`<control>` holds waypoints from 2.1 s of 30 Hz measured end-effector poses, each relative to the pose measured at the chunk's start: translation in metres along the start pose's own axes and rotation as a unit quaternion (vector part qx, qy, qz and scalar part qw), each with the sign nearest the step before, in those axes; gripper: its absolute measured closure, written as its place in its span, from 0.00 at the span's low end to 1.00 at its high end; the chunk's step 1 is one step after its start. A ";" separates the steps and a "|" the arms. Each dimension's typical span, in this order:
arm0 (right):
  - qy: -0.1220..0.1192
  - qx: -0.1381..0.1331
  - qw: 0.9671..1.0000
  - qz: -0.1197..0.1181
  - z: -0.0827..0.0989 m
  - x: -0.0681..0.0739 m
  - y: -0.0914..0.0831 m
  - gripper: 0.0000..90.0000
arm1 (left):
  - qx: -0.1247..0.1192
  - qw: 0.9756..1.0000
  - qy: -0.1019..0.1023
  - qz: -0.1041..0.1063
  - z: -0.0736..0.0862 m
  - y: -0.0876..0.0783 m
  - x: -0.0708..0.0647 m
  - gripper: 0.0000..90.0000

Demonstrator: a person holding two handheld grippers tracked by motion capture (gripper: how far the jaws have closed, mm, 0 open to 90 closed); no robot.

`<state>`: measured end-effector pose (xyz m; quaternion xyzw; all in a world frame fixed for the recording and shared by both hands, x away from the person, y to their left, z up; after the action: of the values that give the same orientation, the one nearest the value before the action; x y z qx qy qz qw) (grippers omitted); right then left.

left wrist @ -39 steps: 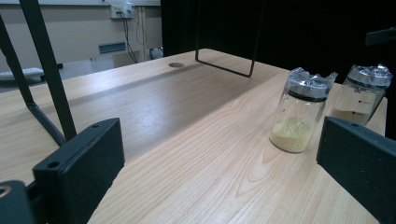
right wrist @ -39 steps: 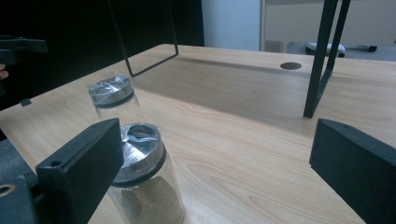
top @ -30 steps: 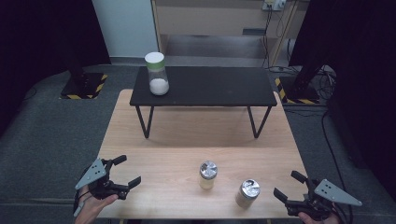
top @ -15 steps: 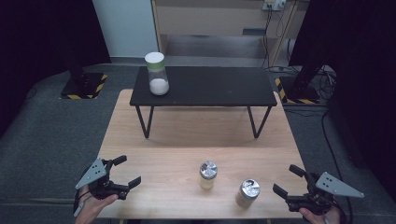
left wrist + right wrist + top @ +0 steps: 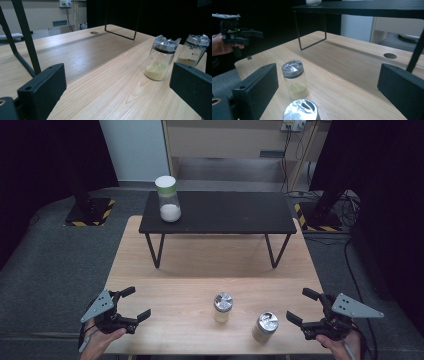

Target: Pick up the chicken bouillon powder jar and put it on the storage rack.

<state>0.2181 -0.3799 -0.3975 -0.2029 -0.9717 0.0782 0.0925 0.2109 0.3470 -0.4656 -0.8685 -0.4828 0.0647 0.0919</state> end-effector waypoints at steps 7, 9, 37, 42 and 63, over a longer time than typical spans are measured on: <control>-0.010 0.011 1.000 -0.015 -0.012 -0.005 0.010 0.04 | 0.000 1.000 -0.002 0.000 0.000 -0.001 0.000 0.00; -0.013 0.014 1.000 -0.022 -0.015 -0.007 0.014 0.04 | 0.000 1.000 -0.002 0.001 0.000 0.000 -0.001 0.00; -0.039 0.065 0.994 -0.080 -0.049 -0.022 0.067 0.05 | 0.003 1.000 -0.002 0.003 0.000 0.000 -0.001 0.00; -0.042 0.074 0.993 -0.088 -0.052 -0.024 0.076 0.05 | 0.003 1.000 -0.002 0.004 0.000 0.000 -0.001 0.00; -0.048 0.121 0.984 -0.122 -0.060 -0.039 0.118 0.07 | 0.005 1.000 -0.001 0.005 0.000 0.000 -0.001 0.00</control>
<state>0.3107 -0.2825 -0.3670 -0.0665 -0.9758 0.1930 0.0787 0.2108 0.3460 -0.4653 -0.8703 -0.4785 0.0686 0.0948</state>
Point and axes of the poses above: each handheld gripper's, and its own axes: y roughly forward along the jaws, z roughly out of its underside, x roughly to its left, the point moved 5 cm from there along y, roughly forward along the jaws, and after that the axes turned 15 degrees about -z, right-handed, at the moved point
